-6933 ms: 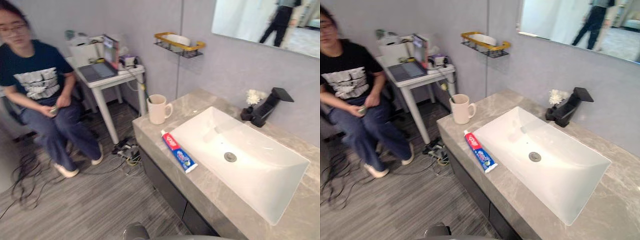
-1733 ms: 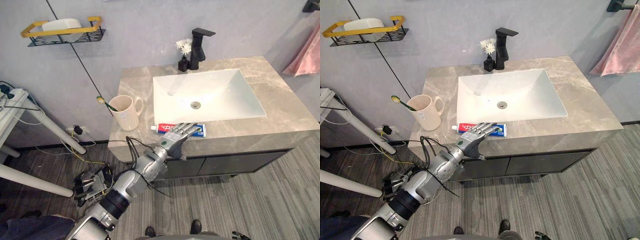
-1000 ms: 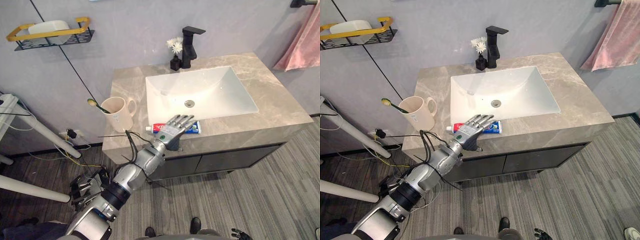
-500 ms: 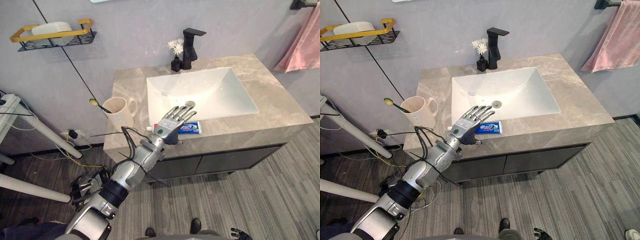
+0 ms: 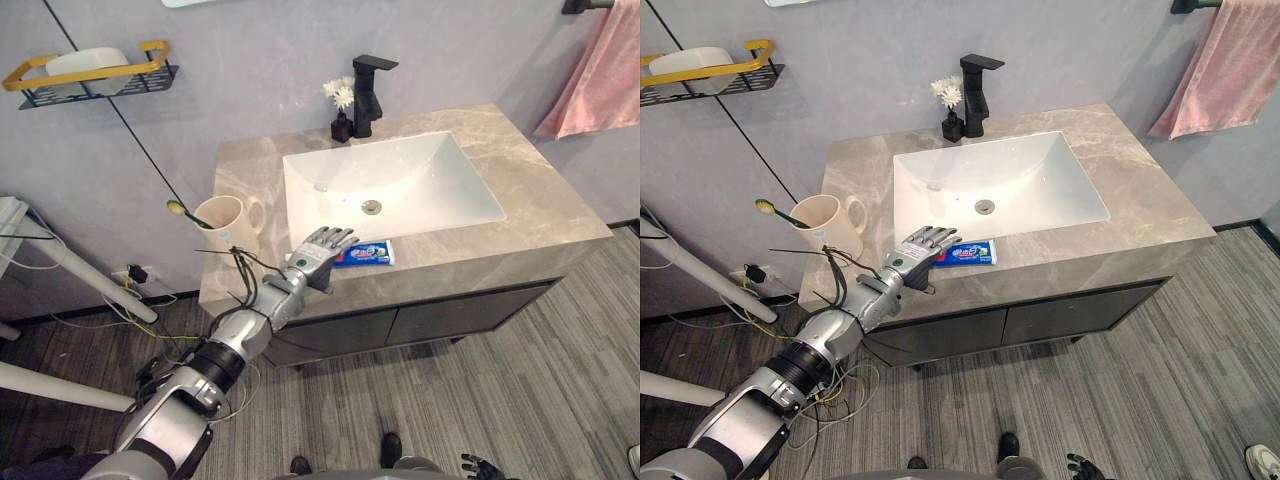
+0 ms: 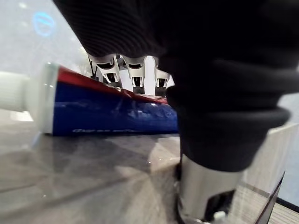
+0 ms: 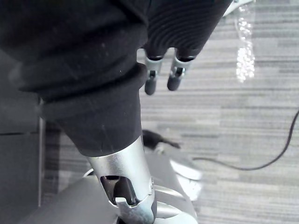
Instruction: Organize washtable
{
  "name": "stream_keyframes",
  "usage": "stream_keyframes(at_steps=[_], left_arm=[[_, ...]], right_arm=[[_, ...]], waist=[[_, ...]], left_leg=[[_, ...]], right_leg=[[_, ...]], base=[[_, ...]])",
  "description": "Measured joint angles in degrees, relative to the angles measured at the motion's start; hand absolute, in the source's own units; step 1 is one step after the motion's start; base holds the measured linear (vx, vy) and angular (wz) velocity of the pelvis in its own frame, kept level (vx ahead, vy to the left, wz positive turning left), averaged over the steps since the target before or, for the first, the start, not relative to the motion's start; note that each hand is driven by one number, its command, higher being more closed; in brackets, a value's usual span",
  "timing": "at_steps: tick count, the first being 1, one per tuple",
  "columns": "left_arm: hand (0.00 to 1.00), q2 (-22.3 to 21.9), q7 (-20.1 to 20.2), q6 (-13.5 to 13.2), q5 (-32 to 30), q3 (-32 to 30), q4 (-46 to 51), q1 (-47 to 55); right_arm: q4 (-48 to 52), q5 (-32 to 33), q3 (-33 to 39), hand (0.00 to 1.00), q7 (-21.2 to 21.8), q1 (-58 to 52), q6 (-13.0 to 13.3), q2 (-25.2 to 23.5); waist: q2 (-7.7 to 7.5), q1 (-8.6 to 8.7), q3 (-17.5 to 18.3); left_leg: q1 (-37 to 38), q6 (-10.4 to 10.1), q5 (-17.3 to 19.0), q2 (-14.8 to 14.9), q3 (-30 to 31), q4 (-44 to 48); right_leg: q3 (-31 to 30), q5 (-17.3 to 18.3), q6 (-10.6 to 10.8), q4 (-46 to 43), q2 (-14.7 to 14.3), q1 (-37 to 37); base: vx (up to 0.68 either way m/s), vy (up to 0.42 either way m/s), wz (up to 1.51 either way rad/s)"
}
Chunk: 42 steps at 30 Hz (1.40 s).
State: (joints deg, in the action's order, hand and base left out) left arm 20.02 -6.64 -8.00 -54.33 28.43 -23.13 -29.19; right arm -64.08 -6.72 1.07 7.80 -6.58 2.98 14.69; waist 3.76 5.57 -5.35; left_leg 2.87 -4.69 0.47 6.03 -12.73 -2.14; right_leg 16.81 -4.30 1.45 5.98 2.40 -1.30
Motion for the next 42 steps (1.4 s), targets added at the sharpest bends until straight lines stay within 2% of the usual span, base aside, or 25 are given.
stream_keyframes(at_steps=[3,13,14,28,31,36,42], left_arm=[[0.00,0.42,-1.09,0.34,-0.35,-0.71,-0.38,0.01],[0.00,-0.12,-1.23,1.51,-0.34,-4.19,-1.75,0.83],[1.00,-0.28,-1.23,1.51,-0.33,-4.36,-1.72,1.01],[1.00,-0.75,-1.87,1.20,-0.28,-4.41,-0.94,1.87],[1.00,-0.29,-2.81,0.61,-0.32,-4.10,-0.92,1.85],[1.00,2.75,-5.00,-1.91,-0.48,-3.17,-0.41,1.75],[1.00,2.83,-6.20,-1.95,-1.56,-3.07,0.04,1.94]], right_arm=[[0.00,-0.65,-0.05,0.00,0.02,0.00,0.48,-0.01],[0.28,-0.60,-1.19,0.00,-0.05,0.04,0.60,-0.01],[0.29,-0.59,-1.23,0.00,-0.06,0.06,0.60,0.00],[0.30,-0.55,-1.66,0.00,-0.15,0.05,0.68,-0.13],[0.34,-0.50,-2.04,0.00,-0.16,0.06,0.81,-0.13],[0.43,-0.50,-2.76,0.00,-0.32,0.17,1.25,-0.10],[0.43,-0.52,-3.79,0.00,-0.46,0.51,1.27,0.22]], waist=[[-0.09,-0.05,-0.29],[-0.39,-0.10,-0.51],[-0.39,-0.10,-0.51],[-0.98,-0.20,-0.80],[-1.24,-0.24,-0.99],[-1.39,-0.15,-1.17],[-1.28,-0.18,-1.25]], left_leg=[[-0.02,0.00,-0.01,0.04,-0.23,0.02],[-0.01,0.01,-0.03,0.09,-0.94,0.04],[-0.01,0.01,-0.03,0.08,-0.93,0.04],[-0.06,0.01,-0.03,0.05,-0.80,0.02],[-0.19,0.00,-0.01,0.04,-1.04,0.00],[-0.66,-0.29,0.21,0.05,-1.66,-0.08],[-0.63,0.01,0.06,-0.01,-1.61,-0.09]], right_leg=[[-0.30,-0.10,-0.05,0.00,-0.05,0.16],[-1.02,-0.41,-0.06,0.00,-0.10,0.53],[-1.01,-0.41,-0.06,0.00,-0.10,0.53],[-0.98,-0.40,-0.05,0.00,-0.07,0.57],[-1.24,-0.39,-0.04,0.01,-0.07,0.87],[-1.93,-0.38,-0.02,0.00,-0.11,1.71],[-1.86,-0.39,-0.03,0.00,-0.08,1.64]], base=[[0.00,0.010,-0.05],[0.00,0.005,-0.04],[0.00,0.000,0.00],[0.00,0.000,0.00],[0.00,0.000,-0.03],[0.02,0.006,-0.06],[0.02,0.006,0.00]])
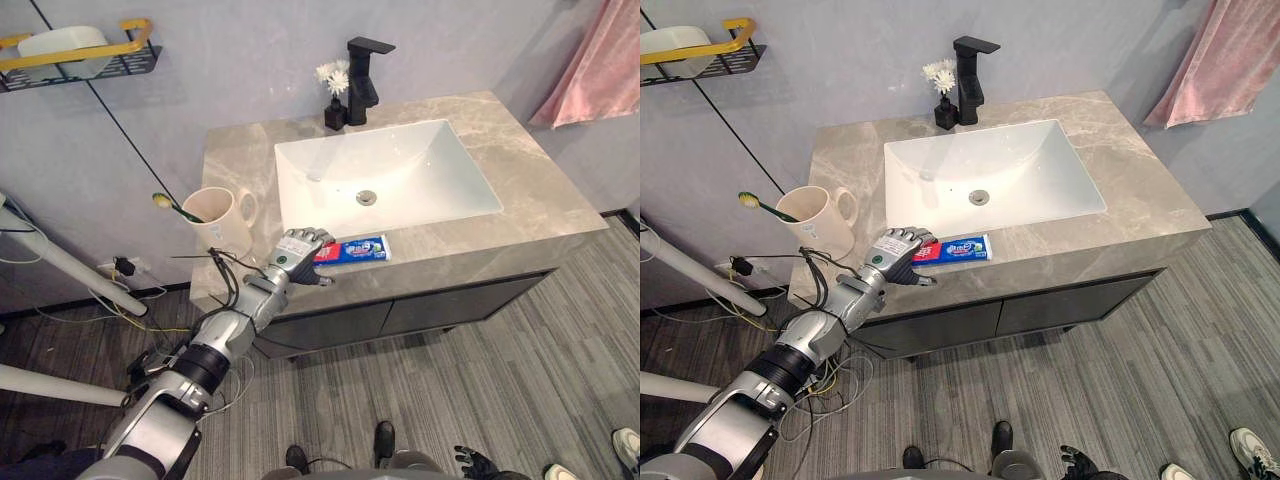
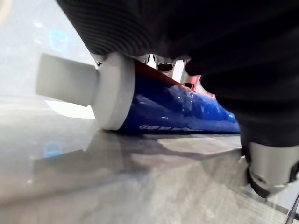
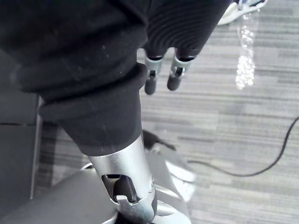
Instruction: Organize washtable
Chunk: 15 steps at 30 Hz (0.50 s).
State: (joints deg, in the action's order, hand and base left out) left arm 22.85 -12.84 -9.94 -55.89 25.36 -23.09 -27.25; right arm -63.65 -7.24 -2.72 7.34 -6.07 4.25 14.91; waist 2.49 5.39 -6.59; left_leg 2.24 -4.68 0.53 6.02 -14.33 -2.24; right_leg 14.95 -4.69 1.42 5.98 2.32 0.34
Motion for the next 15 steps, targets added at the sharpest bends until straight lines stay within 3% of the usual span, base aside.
stream_keyframes(at_steps=[15], left_arm=[[1.00,-3.81,0.25,4.59,-0.27,-3.99,9.90,8.19]], right_arm=[[0.09,1.16,-0.53,0.00,-0.94,-0.20,0.66,0.05]], waist=[[0.25,-0.06,-0.13]], left_leg=[[0.42,0.16,0.03,-0.10,0.26,-0.67]], right_leg=[[0.54,-0.03,0.03,-0.27,-0.06,-0.10]], base=[[0.00,0.000,-0.01]])
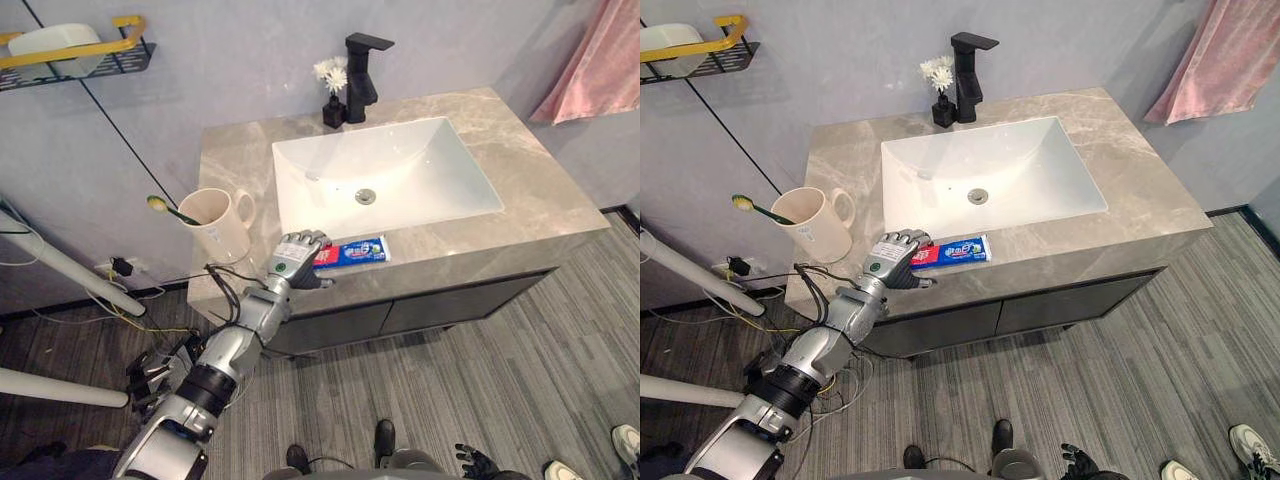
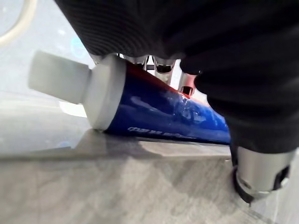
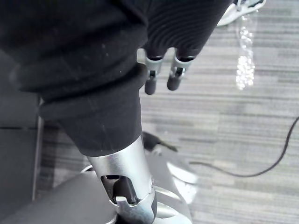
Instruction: Organize washtable
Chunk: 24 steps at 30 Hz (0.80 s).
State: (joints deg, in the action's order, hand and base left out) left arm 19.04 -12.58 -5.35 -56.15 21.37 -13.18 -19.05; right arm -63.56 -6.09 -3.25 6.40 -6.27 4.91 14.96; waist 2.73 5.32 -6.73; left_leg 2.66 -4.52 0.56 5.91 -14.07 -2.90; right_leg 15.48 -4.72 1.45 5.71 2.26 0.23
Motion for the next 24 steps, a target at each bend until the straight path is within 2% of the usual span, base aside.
stream_keyframes(at_steps=[5,7,10,12,16,24], left_arm=[[1.00,-1.15,0.08,-0.08,2.36,-1.55,2.28,2.33],[1.00,-0.89,0.20,-0.11,4.12,-2.06,4.14,3.50],[1.00,-0.96,0.10,-2.15,8.06,-2.92,10.77,6.18],[1.00,-0.95,-0.26,-3.44,9.33,-5.09,14.96,6.82],[1.00,-0.76,-0.44,-3.83,10.58,-8.78,16.84,8.92],[1.00,-0.71,-1.51,-4.11,10.66,-8.92,18.25,10.34]], right_arm=[[0.94,-0.01,0.00,0.00,0.00,-0.62,0.02,0.00],[0.98,-0.01,0.00,0.00,0.00,-0.92,0.08,0.13],[1.31,0.02,0.02,0.00,0.00,-1.77,0.27,0.37],[1.47,-0.07,-0.03,0.00,0.13,-2.42,0.28,0.93],[1.47,-0.06,-0.05,0.00,1.09,-2.74,0.29,1.58],[1.45,-0.04,-0.08,0.00,1.13,-2.69,0.42,1.56]], waist=[[0.01,-0.08,0.00],[0.09,-0.70,0.00],[0.31,-1.86,0.06],[1.00,-3.02,0.42],[1.51,-3.27,0.86],[1.71,-3.06,2.20]], left_leg=[[-0.10,0.59,0.49,-0.04,0.00,0.79],[-0.05,0.52,0.64,-0.02,0.26,1.34],[-0.09,0.41,0.72,0.04,0.91,1.84],[0.04,0.25,0.85,0.13,2.06,1.91],[-0.07,0.21,0.86,0.08,2.83,2.01],[-0.16,-0.19,0.92,0.27,3.10,1.69]], right_leg=[[-0.28,-0.01,0.02,-0.02,0.09,-0.11],[-1.07,-0.01,0.02,-0.02,0.13,-0.10],[-1.25,-0.01,0.02,-0.02,0.14,-0.37],[-0.42,-0.01,0.02,0.01,0.12,-1.02],[0.02,0.01,0.04,0.27,0.31,-1.16],[-0.14,0.10,0.21,0.27,0.26,-0.78]], base=[[0.00,0.000,-0.04],[0.01,0.000,-0.16],[0.00,0.000,0.03],[-0.04,0.004,0.22],[-0.08,0.007,0.07],[-0.01,0.001,-0.03]])
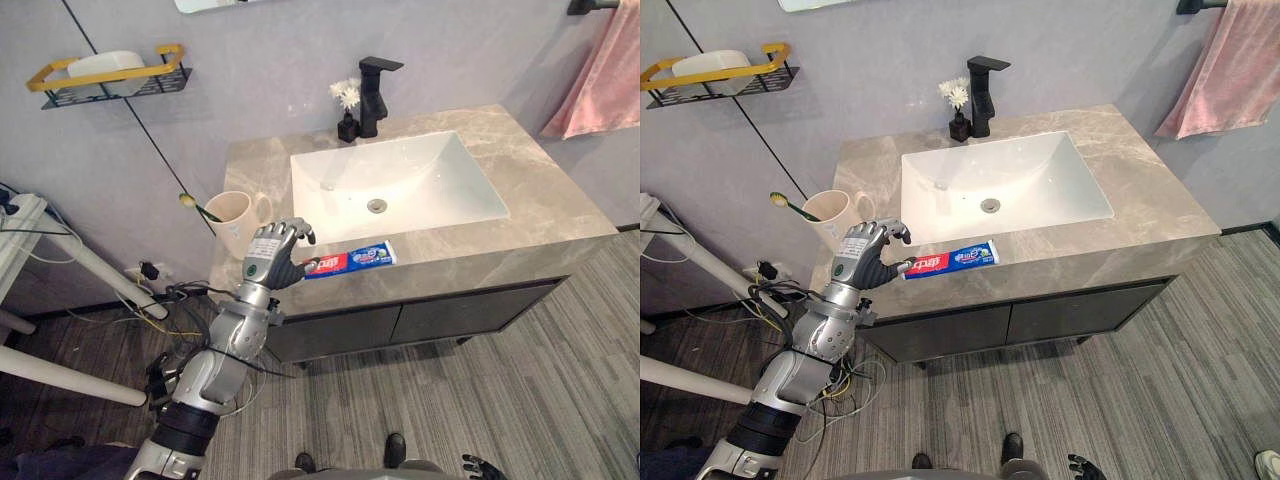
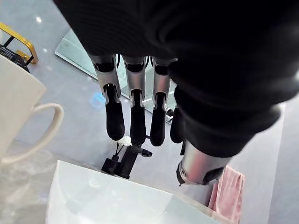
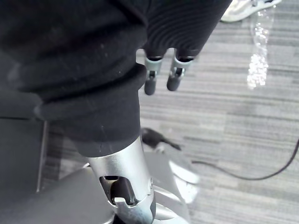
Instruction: Organize washtable
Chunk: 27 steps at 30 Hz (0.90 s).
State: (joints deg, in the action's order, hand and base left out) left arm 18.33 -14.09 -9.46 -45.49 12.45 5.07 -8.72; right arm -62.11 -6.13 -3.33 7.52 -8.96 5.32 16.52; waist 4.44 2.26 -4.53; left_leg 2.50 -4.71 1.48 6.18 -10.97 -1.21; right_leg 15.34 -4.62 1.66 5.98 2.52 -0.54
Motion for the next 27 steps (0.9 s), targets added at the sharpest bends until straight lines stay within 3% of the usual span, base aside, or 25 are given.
stream_keyframes(at_steps=[3,4,17,27], left_arm=[[1.00,0.01,0.01,0.04,0.01,-1.05,-0.02,0.01],[0.00,0.02,0.01,0.05,0.03,-1.61,-0.02,0.02],[0.00,0.36,0.56,0.13,0.13,-1.20,-0.22,0.01],[0.00,-0.85,8.03,0.21,4.72,5.16,-0.24,1.42]], right_arm=[[-0.02,0.01,-0.04,0.00,0.00,0.01,0.00,-0.02],[-0.05,0.01,-0.06,0.00,0.00,0.00,-0.01,-0.09],[-0.17,-0.07,-1.30,0.00,-0.02,0.05,-0.30,-0.57],[-0.16,0.01,-1.23,0.00,-0.05,0.03,-0.52,-0.61]], waist=[[-0.07,-0.06,0.04],[-0.19,-0.05,0.16],[-1.34,-0.04,0.86],[-1.34,-0.03,0.86]], left_leg=[[0.00,0.26,-0.23,-0.01,0.11,-0.26],[0.02,0.22,-0.25,-0.02,0.13,-0.37],[0.28,0.31,-0.23,-0.50,0.64,-0.80],[0.02,0.29,-0.24,-0.45,1.24,-0.87]], right_leg=[[0.04,-0.17,-0.24,-0.01,-0.07,0.06],[0.09,-0.18,-0.26,-0.01,-0.21,0.08],[0.61,-0.18,-0.21,-0.01,-0.02,-0.18],[0.98,-0.14,-0.17,0.01,0.29,-0.11]], base=[[0.05,0.007,0.02],[0.07,0.009,0.02],[0.03,0.014,0.01],[-0.01,0.002,0.02]])
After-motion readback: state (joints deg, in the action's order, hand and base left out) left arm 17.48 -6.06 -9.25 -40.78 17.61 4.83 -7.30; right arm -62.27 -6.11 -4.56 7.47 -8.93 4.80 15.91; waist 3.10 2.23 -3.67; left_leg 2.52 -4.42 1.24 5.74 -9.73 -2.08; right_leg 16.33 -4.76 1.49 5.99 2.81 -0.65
